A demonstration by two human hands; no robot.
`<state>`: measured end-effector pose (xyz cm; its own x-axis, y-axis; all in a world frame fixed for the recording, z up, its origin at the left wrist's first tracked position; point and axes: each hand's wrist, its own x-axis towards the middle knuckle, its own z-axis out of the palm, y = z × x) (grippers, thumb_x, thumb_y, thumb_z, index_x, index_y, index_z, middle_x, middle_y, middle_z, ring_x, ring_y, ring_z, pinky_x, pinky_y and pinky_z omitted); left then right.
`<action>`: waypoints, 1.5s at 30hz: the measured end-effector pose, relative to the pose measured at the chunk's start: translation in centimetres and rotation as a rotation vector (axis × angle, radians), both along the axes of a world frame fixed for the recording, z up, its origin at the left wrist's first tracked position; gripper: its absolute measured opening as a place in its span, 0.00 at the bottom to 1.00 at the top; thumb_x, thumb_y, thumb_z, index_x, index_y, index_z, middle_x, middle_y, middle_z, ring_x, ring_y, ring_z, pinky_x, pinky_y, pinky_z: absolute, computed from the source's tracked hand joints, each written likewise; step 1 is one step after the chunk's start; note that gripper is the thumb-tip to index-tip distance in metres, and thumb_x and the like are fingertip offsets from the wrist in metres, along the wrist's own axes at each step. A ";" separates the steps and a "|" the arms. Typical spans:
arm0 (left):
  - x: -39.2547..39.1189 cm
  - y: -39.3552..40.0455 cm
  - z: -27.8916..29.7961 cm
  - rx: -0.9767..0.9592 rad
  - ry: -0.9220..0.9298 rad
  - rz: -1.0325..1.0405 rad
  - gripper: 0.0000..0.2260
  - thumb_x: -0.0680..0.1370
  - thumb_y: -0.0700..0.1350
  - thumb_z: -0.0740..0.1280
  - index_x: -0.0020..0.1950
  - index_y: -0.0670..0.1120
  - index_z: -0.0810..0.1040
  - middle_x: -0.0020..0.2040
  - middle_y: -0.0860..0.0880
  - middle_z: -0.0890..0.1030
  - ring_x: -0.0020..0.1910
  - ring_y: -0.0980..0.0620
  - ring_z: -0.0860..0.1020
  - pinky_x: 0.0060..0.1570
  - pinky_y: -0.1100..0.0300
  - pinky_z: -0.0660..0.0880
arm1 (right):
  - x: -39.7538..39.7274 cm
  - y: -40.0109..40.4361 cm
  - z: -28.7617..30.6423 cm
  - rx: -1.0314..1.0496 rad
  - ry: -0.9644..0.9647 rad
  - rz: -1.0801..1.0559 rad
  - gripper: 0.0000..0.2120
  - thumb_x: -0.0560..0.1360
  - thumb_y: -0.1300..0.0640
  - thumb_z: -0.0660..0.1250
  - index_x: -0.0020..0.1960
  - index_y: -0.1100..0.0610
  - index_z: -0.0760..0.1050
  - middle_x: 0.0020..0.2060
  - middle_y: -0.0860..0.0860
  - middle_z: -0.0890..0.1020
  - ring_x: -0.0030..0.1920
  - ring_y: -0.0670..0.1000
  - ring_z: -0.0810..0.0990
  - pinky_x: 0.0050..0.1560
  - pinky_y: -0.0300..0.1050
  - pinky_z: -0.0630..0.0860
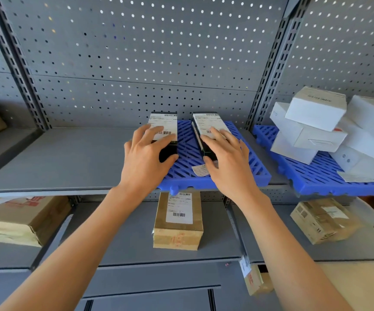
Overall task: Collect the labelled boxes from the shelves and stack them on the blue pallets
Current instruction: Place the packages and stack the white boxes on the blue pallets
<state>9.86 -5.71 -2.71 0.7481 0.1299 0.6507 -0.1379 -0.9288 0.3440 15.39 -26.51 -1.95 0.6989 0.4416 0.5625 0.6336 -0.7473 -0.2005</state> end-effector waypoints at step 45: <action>-1.3 -8.9 0.9 -0.095 -0.048 -0.516 0.14 0.79 0.47 0.70 0.65 0.48 0.81 0.62 0.52 0.82 0.65 0.51 0.76 0.62 0.44 0.75 | -6.5 -9.6 -1.5 0.260 0.024 -0.327 0.21 0.81 0.51 0.65 0.73 0.50 0.71 0.78 0.50 0.64 0.79 0.53 0.57 0.74 0.62 0.59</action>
<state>8.58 -14.60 -1.84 0.7002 -0.1873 0.6889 -0.5866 -0.7010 0.4056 8.92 -36.07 -3.41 0.7932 0.0398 0.6076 0.3642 -0.8307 -0.4210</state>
